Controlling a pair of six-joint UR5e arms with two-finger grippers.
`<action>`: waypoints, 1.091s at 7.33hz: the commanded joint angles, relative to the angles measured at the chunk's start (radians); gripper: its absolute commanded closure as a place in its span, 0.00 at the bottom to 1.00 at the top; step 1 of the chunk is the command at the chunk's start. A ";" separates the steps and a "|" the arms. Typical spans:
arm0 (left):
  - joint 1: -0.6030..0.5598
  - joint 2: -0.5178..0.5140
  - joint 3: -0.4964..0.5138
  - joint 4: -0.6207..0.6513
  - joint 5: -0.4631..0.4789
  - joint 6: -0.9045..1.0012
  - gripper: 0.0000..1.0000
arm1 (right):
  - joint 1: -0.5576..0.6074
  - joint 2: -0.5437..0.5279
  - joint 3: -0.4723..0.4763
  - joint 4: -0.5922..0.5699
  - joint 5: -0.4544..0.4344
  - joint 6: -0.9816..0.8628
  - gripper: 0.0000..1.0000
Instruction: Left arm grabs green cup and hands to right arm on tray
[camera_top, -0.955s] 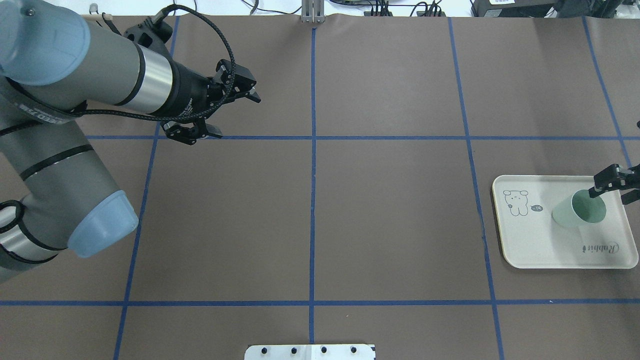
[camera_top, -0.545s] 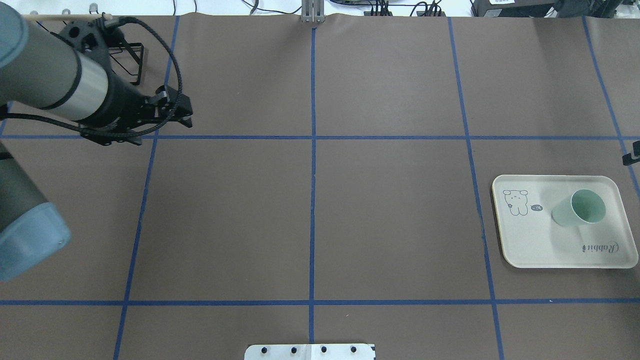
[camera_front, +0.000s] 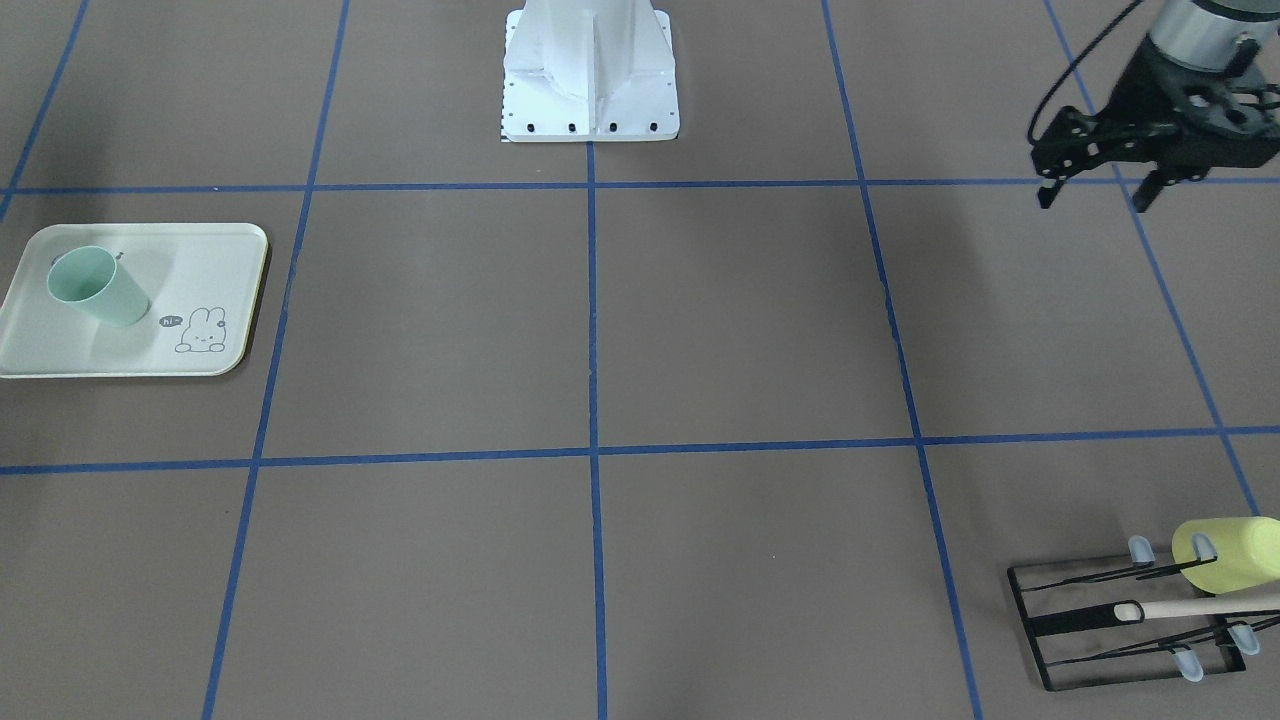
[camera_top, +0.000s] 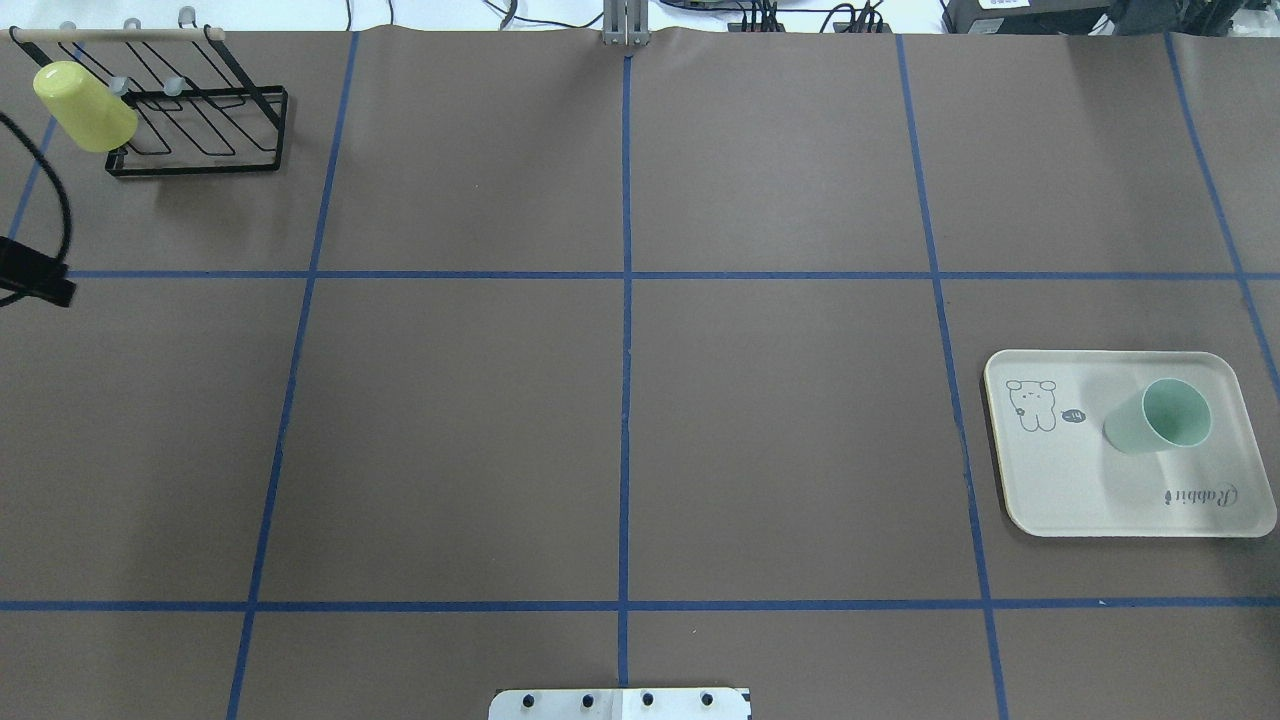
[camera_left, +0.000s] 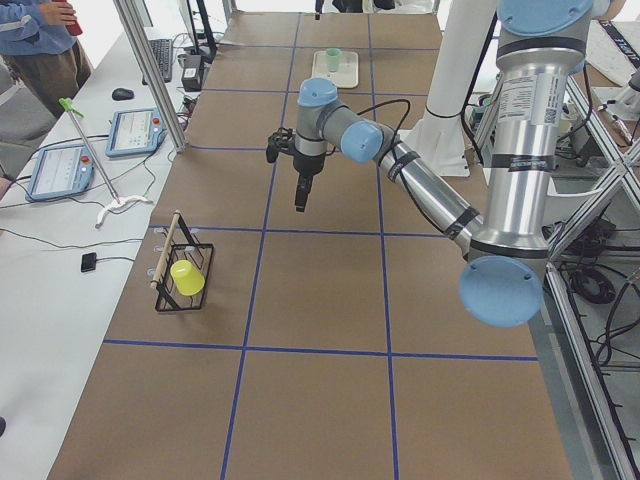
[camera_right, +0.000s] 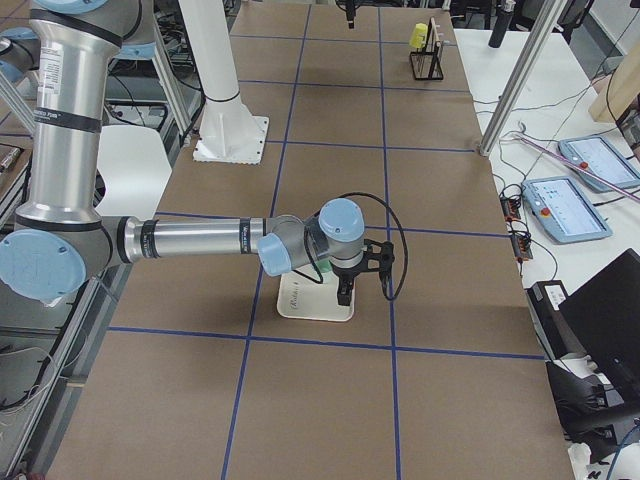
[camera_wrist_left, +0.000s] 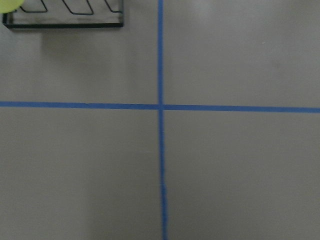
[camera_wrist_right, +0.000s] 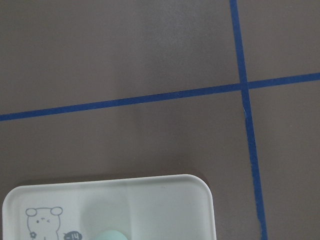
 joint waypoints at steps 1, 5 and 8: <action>-0.225 0.054 0.186 0.000 -0.120 0.364 0.00 | 0.054 0.024 0.003 -0.099 -0.013 -0.141 0.00; -0.327 0.048 0.363 0.000 -0.176 0.542 0.00 | 0.016 0.059 0.012 -0.114 -0.039 -0.159 0.00; -0.327 0.052 0.373 0.000 -0.208 0.513 0.00 | 0.029 0.131 0.012 -0.305 -0.060 -0.301 0.00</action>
